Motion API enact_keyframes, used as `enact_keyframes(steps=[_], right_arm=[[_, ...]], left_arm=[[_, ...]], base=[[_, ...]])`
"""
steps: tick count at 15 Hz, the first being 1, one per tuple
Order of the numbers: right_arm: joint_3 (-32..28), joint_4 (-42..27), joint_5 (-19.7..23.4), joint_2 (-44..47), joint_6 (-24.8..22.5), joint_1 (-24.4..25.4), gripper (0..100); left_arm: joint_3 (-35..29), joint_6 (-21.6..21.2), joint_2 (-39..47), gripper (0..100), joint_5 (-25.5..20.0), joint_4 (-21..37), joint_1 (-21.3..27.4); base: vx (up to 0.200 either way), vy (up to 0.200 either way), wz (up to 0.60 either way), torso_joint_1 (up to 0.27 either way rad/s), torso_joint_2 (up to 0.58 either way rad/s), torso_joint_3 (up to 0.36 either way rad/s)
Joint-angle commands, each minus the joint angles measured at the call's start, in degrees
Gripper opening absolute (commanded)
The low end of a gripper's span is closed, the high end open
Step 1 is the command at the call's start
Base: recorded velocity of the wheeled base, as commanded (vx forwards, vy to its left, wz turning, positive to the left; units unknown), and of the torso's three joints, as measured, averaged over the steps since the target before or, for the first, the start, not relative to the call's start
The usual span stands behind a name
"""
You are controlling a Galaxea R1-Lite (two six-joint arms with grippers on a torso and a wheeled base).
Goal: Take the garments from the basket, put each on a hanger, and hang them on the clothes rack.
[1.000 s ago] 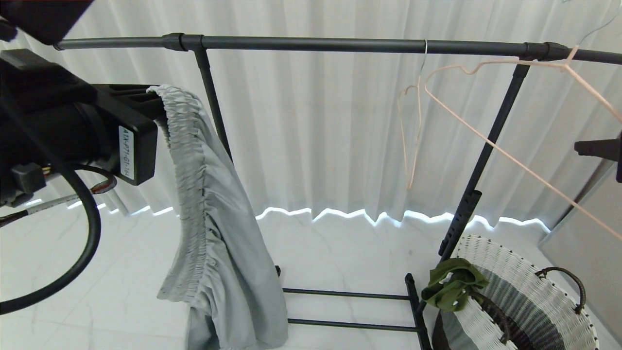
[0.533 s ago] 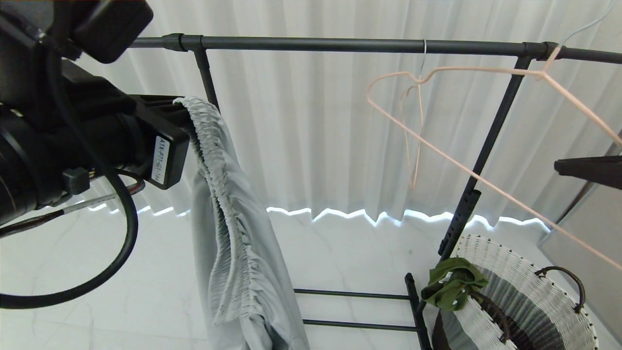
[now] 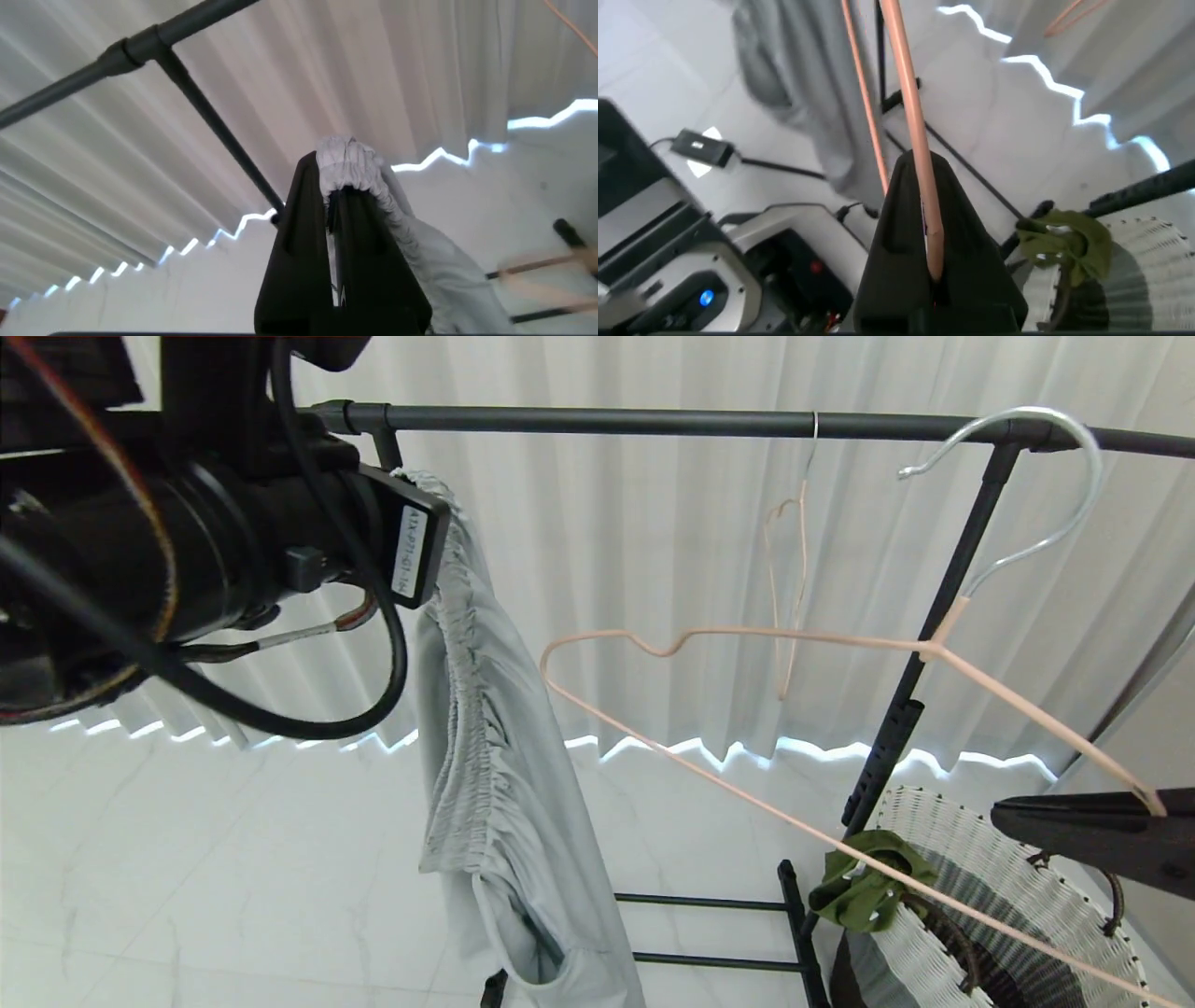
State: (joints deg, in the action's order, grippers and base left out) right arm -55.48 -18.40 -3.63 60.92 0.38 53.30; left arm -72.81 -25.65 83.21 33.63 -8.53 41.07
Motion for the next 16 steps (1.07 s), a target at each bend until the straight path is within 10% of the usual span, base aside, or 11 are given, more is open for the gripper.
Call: enact_keyframes(steps=[1,16], right_arm=[[1.43,0.03,0.38,-2.21,0.24,2.6,0],[5.38,6.27,-4.72,2.63,2.0,3.04,0]], left_arm=[[-2.42,1.48,5.29,0,0.56,0.01,-0.2],[-2.6,5.26,6.87,0,0.82,0.01,0.15]], base=[[0.0,0.0,0.0,0.0,0.0,0.0],[0.0,0.0,0.0,0.0,0.0,0.0]])
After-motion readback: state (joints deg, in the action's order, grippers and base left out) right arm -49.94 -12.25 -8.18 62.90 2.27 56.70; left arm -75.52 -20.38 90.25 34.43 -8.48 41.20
